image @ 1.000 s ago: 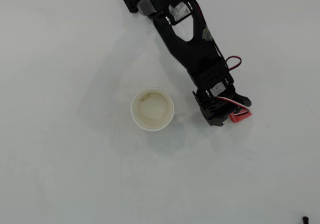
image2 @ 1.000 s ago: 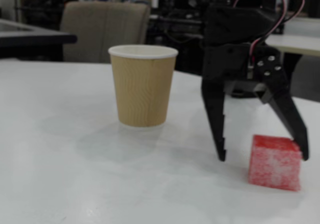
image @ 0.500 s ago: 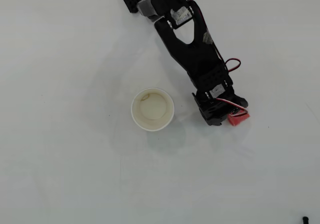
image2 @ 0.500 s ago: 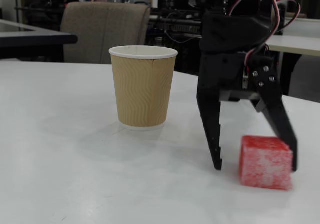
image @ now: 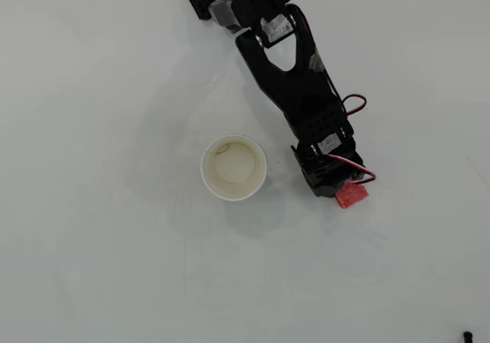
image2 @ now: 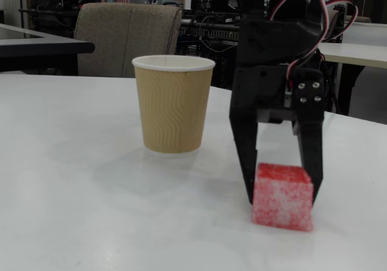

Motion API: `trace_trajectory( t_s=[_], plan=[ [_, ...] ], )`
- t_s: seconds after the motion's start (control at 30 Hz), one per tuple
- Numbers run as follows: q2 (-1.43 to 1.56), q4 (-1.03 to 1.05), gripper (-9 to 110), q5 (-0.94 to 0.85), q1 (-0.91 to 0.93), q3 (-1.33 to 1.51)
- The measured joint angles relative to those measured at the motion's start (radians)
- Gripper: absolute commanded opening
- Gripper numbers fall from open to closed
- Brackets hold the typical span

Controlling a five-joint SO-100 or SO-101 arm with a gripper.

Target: Grasp a red cube and put it in the cup.

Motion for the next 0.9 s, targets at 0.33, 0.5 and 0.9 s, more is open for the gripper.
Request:
trace_trajectory(
  t_s=[0.33,0.5,0.9],
  plan=[
    [0.130,0.064,10,0.000,0.041,0.078],
    [0.272,0.074,9,0.000,0.067,0.186],
    [0.618,0.074,9,0.000,0.089,0.405]
  ],
)
